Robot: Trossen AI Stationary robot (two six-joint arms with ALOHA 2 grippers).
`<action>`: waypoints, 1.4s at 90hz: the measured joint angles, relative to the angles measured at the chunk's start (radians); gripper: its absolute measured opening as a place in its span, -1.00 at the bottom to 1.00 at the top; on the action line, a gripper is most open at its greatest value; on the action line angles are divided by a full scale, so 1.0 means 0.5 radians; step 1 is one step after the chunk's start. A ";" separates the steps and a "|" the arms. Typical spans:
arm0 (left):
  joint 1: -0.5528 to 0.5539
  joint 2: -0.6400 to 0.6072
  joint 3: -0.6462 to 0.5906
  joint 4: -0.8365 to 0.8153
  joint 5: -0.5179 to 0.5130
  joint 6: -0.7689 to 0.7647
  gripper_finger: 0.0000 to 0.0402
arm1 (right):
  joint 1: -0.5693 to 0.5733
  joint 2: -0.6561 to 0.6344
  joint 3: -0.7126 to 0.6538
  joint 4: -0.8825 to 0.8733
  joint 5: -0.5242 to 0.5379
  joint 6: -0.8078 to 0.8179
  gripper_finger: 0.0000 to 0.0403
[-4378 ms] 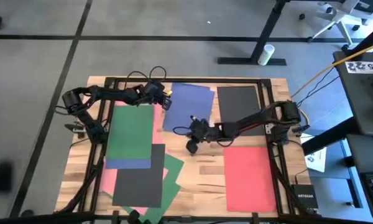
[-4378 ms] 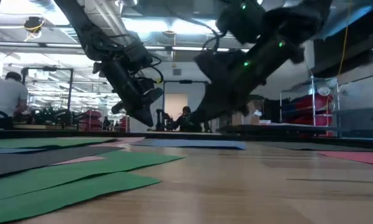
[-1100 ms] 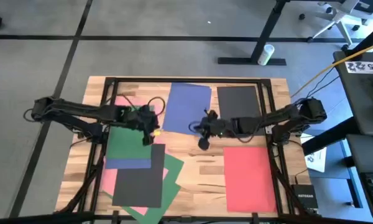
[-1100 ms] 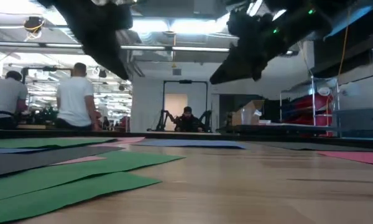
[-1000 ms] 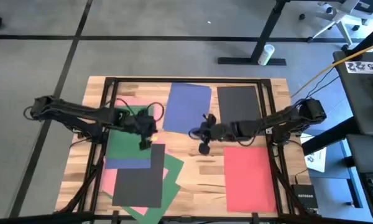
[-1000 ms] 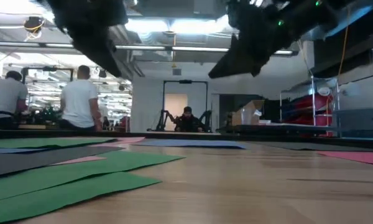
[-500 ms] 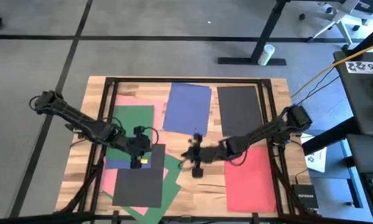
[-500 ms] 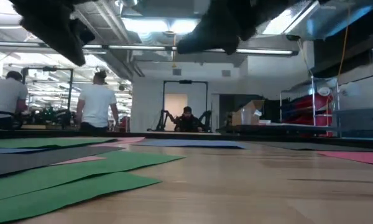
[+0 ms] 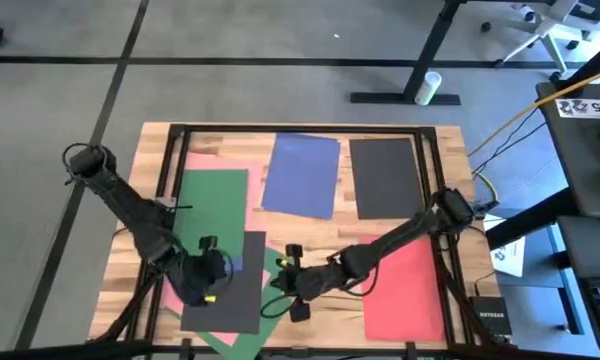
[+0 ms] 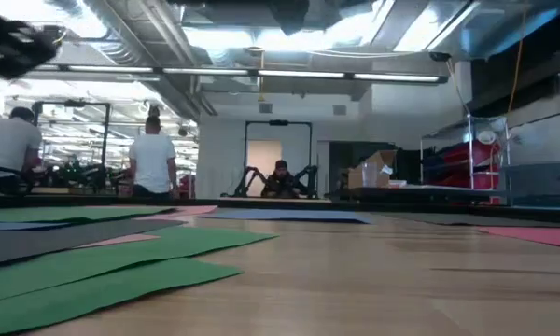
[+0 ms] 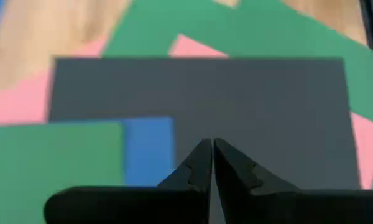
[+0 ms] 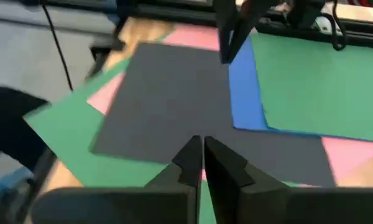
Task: Organize paper
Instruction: Stack the black paper on top of the other black papers on the table
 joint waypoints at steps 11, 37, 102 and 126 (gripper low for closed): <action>-0.153 0.130 0.000 0.016 0.001 -0.208 -1.00 | 0.062 0.039 0.003 0.023 -0.009 0.090 -0.79; -0.322 0.534 0.000 0.472 0.053 -0.406 -1.00 | 0.142 0.098 0.002 0.041 0.008 0.319 -0.72; -0.079 0.825 0.004 0.696 -0.073 -0.421 -1.00 | 0.208 0.420 0.135 -0.058 -0.046 0.139 -0.72; 0.001 0.829 0.001 0.775 -0.090 -0.316 -1.00 | 0.208 0.503 0.314 -0.298 -0.045 0.062 -0.63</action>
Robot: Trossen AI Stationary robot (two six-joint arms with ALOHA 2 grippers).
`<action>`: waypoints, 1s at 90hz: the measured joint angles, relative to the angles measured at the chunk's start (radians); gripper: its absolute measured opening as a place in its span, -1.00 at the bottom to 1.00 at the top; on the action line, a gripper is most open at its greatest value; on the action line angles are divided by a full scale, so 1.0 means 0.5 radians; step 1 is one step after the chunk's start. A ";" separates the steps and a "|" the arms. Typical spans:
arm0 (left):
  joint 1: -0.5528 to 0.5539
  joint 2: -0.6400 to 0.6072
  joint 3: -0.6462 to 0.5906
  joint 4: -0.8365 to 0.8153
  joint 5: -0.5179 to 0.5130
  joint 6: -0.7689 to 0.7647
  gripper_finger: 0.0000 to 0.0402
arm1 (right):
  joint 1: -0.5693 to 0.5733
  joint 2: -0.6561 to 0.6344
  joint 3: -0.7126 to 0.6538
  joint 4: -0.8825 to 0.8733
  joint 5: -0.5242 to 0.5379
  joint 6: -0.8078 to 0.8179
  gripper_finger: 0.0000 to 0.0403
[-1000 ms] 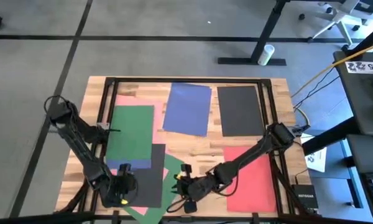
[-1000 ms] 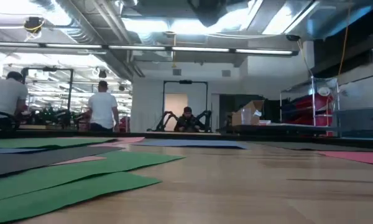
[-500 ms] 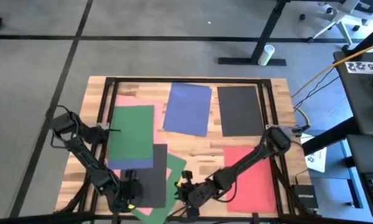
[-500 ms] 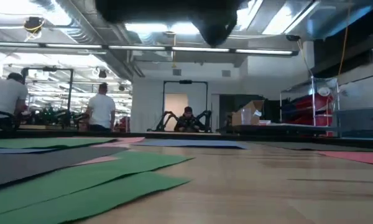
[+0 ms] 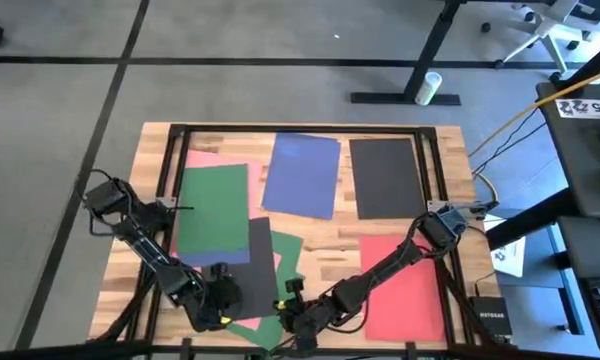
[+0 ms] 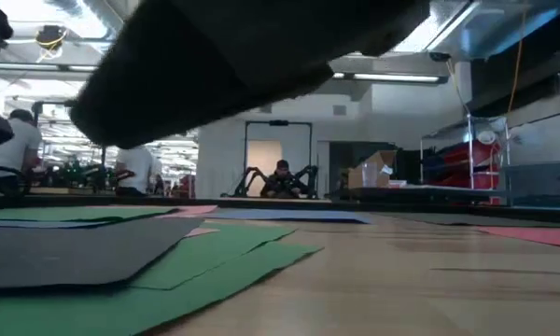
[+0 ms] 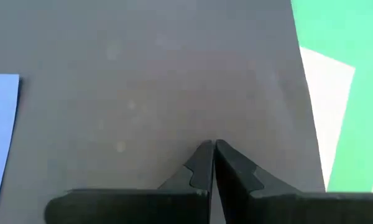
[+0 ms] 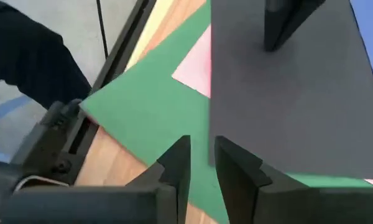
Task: Organize paper
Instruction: Stack the black paper on top of the other black papers on the table
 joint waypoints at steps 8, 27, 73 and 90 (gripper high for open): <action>0.006 0.001 -0.001 0.026 -0.008 0.031 -1.00 | -0.002 0.042 0.020 -0.051 0.000 -0.005 -0.50; 0.008 0.001 -0.002 0.029 -0.007 0.037 -1.00 | -0.003 0.076 0.022 -0.070 0.062 -0.054 -0.24; 0.006 0.001 -0.002 0.038 -0.004 0.038 -1.00 | -0.036 0.133 0.026 -0.109 0.257 -0.230 -0.20; 0.006 0.001 -0.002 0.047 -0.004 0.047 -1.00 | -0.043 0.138 0.022 -0.089 0.366 -0.291 -0.20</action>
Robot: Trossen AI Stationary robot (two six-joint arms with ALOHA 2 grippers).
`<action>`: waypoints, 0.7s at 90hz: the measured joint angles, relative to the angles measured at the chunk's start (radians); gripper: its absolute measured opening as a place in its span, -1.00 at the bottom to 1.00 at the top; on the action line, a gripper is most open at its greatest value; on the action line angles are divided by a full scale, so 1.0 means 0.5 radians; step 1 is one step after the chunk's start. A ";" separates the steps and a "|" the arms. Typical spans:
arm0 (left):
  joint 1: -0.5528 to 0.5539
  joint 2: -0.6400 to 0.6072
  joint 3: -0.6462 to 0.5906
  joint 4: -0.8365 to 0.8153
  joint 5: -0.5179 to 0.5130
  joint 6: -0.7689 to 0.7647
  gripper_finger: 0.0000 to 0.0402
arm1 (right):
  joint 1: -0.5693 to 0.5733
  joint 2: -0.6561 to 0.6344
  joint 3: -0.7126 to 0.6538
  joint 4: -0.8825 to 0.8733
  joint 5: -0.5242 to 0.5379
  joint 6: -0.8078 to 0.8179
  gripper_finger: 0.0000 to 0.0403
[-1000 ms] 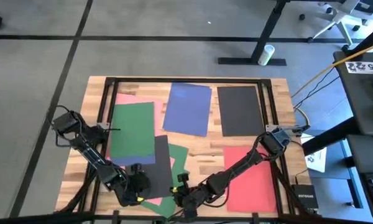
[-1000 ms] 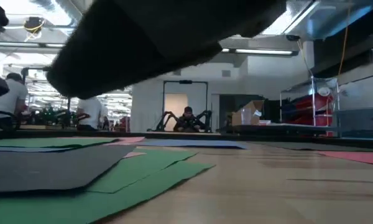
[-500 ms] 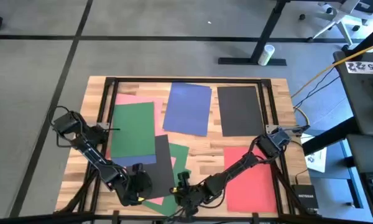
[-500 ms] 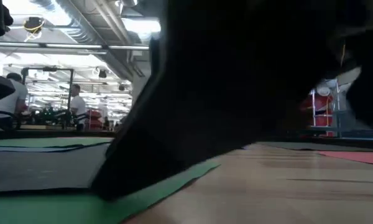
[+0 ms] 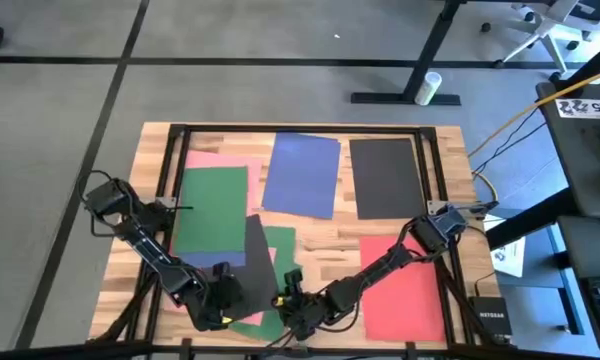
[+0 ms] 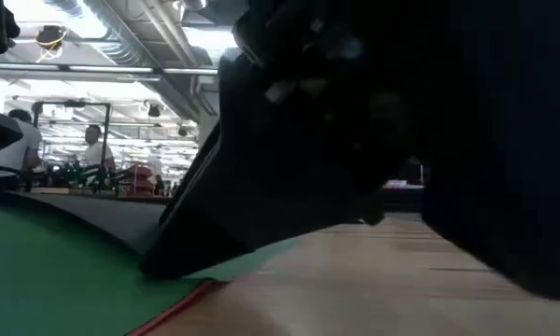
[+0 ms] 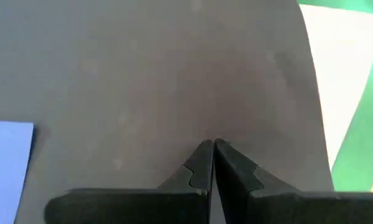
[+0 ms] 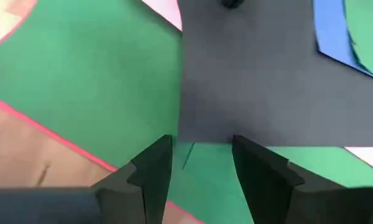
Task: Organize paper
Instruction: Stack the black paper on top of the other black papers on the table
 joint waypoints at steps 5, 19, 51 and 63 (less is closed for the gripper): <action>0.000 0.000 0.000 0.001 0.000 -0.001 -1.00 | 0.002 0.002 -0.002 0.023 0.018 -0.009 -0.20; -0.002 0.000 0.000 0.001 0.000 -0.001 -1.00 | 0.001 0.005 0.027 0.061 0.014 -0.017 -0.20; -0.003 0.000 0.000 0.002 0.001 -0.003 -1.00 | 0.016 0.005 0.150 0.064 0.002 -0.029 -0.20; -0.003 0.000 0.001 0.002 0.001 -0.007 -1.00 | 0.015 0.005 0.153 0.069 0.059 -0.032 -0.20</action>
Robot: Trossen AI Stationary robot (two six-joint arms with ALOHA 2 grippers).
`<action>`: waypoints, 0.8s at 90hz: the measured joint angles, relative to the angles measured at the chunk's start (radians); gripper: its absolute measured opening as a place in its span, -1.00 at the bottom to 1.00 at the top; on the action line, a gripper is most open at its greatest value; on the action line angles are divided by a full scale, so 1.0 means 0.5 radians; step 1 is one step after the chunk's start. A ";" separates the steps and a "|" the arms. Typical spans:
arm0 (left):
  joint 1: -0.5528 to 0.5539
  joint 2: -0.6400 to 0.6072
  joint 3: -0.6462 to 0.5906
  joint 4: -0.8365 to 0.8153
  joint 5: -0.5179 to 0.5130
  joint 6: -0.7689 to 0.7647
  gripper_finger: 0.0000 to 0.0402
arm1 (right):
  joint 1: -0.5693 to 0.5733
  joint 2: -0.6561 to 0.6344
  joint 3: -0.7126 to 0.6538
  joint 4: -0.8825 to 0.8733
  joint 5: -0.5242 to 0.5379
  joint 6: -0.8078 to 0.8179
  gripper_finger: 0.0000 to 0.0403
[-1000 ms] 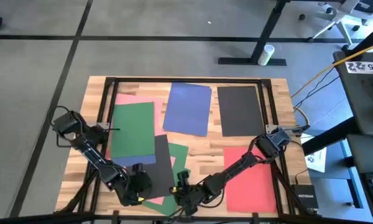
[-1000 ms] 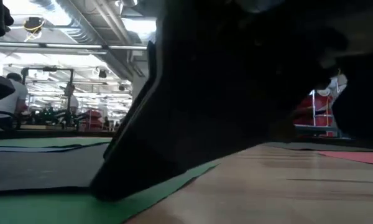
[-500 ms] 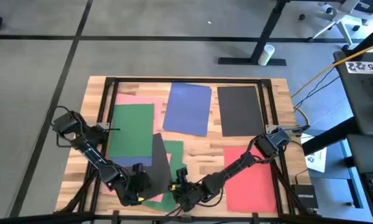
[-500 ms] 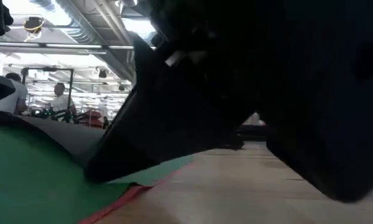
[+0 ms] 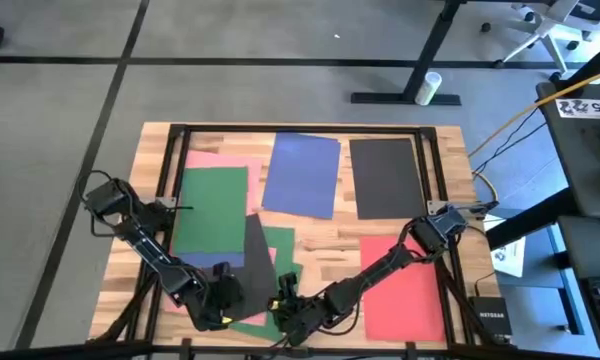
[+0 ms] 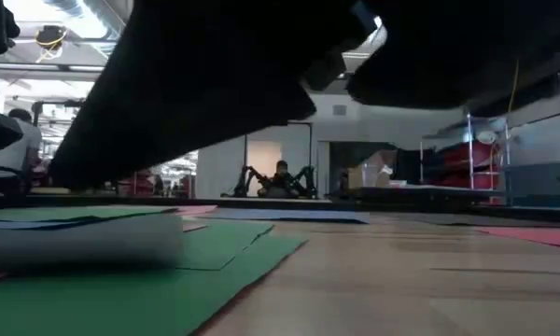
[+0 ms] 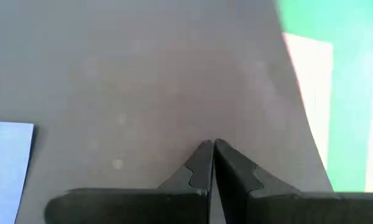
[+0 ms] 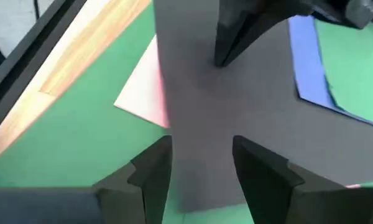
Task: Organize paper
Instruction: Stack the black paper on top of the other black papers on the table
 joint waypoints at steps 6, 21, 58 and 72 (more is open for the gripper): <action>0.000 0.000 0.000 0.000 0.000 -0.001 -1.00 | -0.001 0.000 0.000 -0.002 0.069 -0.026 -0.20; -0.001 0.000 0.000 -0.001 0.001 -0.001 -1.00 | -0.001 0.000 0.001 -0.045 0.012 -0.034 -0.20; -0.014 0.000 0.001 0.001 0.000 0.002 -1.00 | 0.024 0.034 0.005 -0.307 -0.109 -0.029 -0.20; -0.018 0.000 0.001 0.002 0.003 0.007 -1.00 | -0.004 0.055 0.005 -0.287 -0.098 -0.027 -0.20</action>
